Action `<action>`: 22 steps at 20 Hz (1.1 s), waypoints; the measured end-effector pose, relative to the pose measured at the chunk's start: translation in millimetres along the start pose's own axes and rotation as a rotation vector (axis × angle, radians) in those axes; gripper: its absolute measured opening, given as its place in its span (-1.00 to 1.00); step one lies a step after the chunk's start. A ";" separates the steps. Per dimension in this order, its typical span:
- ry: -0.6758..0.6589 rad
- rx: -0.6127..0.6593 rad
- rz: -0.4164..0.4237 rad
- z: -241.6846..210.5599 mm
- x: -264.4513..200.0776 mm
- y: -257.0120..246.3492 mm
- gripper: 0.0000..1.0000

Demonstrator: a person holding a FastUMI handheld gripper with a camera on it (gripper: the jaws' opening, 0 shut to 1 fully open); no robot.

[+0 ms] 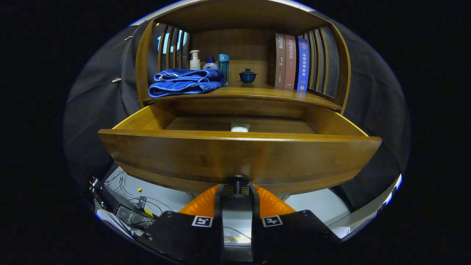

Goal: Pull open the drawer, take out the items inside it, and place them on the countertop above the cabinet.

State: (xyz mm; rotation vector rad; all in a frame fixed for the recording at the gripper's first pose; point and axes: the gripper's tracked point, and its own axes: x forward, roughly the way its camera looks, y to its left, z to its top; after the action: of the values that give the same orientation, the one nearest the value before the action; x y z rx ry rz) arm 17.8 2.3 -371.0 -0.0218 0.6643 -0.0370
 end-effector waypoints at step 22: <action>0.101 0.040 0.042 2.7 -83.5 -1.4 0.98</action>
State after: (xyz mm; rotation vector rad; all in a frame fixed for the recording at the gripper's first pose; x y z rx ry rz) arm -46.3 4.4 -317.4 0.0322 0.7643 -0.0111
